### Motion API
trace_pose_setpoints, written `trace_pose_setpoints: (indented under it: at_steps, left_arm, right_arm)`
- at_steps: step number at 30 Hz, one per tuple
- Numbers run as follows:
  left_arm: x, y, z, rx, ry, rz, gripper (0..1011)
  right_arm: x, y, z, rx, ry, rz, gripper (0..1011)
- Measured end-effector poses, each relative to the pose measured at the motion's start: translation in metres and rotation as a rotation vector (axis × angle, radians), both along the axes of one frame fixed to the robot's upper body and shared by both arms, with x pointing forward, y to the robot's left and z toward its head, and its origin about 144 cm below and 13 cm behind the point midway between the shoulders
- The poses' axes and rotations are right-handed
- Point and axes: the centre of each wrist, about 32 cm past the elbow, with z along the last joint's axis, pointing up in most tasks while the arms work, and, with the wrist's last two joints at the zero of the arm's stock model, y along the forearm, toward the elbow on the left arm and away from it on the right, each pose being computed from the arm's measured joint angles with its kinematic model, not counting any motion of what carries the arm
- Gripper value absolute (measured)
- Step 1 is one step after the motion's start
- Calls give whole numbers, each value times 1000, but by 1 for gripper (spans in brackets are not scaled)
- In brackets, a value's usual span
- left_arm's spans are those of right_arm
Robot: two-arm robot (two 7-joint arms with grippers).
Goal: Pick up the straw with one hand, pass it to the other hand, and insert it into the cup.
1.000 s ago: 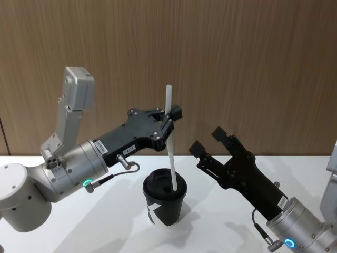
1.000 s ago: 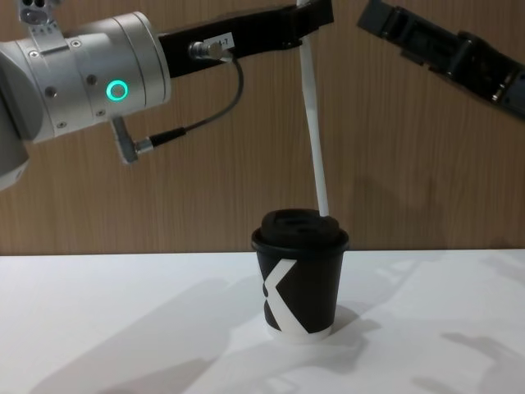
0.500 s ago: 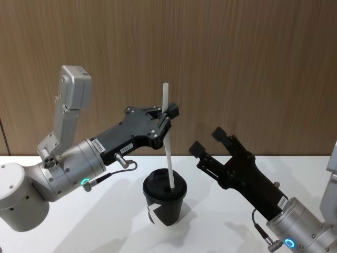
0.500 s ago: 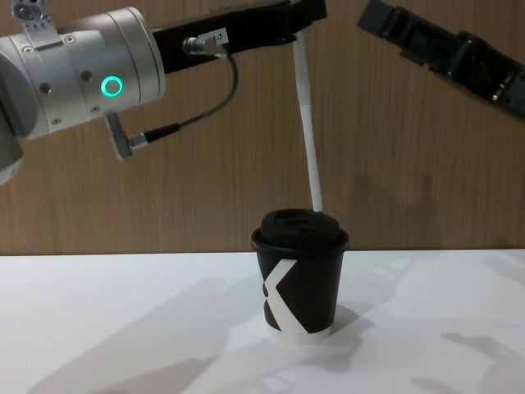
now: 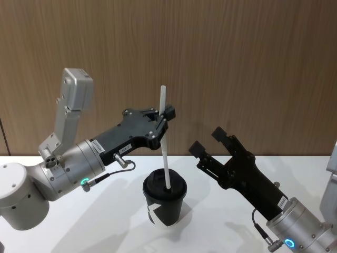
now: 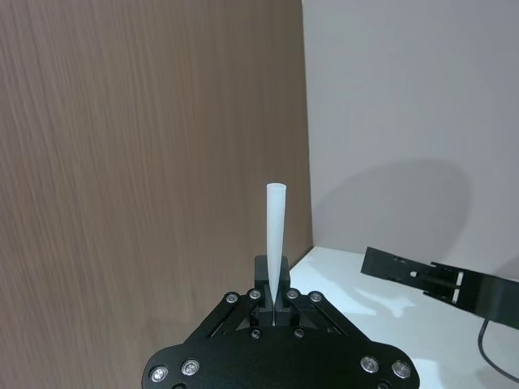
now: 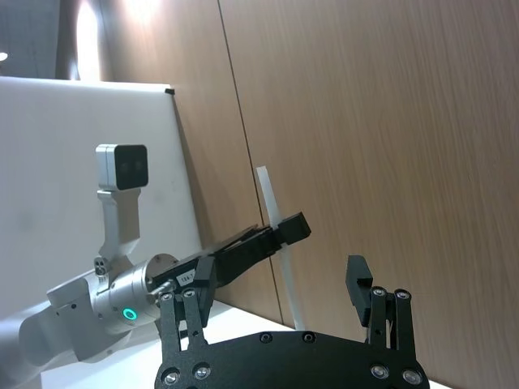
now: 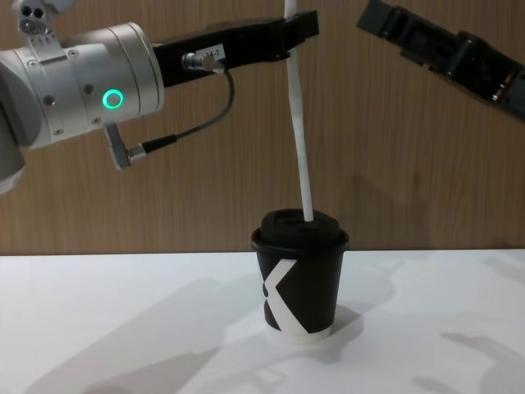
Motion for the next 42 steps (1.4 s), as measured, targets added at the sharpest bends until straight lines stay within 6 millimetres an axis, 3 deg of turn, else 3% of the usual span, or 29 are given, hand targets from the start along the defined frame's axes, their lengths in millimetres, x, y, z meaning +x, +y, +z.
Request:
trace_pose_setpoints:
  at_steps: [22,42]
  left_arm:
    - [16,-2,-7,11,20,-18,6]
    - [16,-2,-7,44,38,-44,6]
  right_arm:
    - [0,0,0,0,0,0,1001]
    - [0,0,0,0,0,0,1001]
